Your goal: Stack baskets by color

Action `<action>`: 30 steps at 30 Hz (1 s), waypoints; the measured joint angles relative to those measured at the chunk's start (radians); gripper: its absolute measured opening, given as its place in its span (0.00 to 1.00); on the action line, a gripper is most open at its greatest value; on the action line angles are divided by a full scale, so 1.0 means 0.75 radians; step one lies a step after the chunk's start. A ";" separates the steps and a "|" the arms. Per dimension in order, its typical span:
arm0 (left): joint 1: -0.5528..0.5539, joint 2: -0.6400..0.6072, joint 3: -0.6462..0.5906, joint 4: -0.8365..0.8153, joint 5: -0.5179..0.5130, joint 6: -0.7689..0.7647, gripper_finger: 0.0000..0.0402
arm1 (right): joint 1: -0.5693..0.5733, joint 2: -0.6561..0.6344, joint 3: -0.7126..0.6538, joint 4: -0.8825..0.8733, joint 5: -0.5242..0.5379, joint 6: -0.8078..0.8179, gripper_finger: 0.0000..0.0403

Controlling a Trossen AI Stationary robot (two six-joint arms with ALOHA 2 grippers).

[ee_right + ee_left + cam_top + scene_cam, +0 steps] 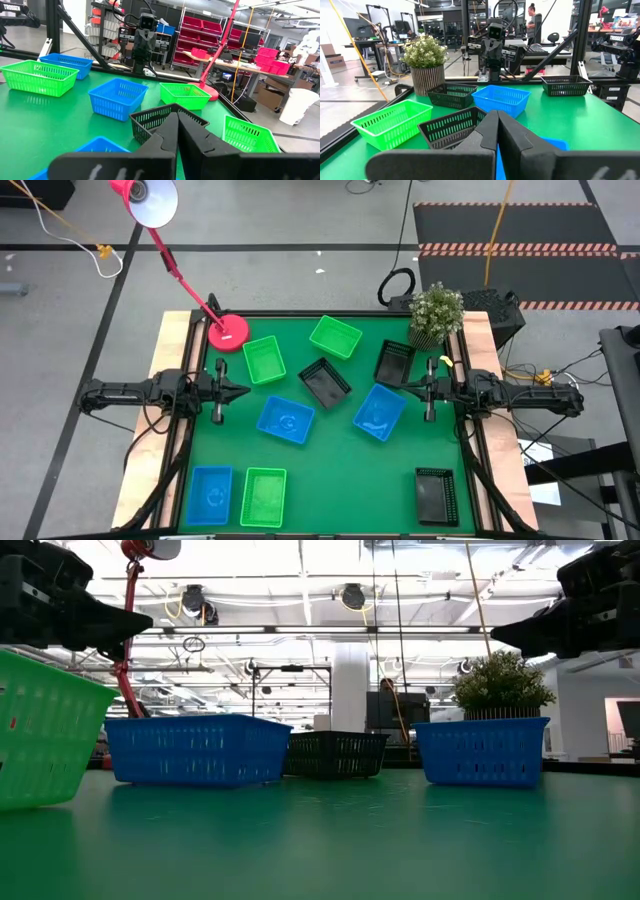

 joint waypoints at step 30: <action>0.000 0.000 0.000 0.000 0.000 0.000 0.01 | -0.002 0.031 0.107 0.065 0.001 0.057 0.00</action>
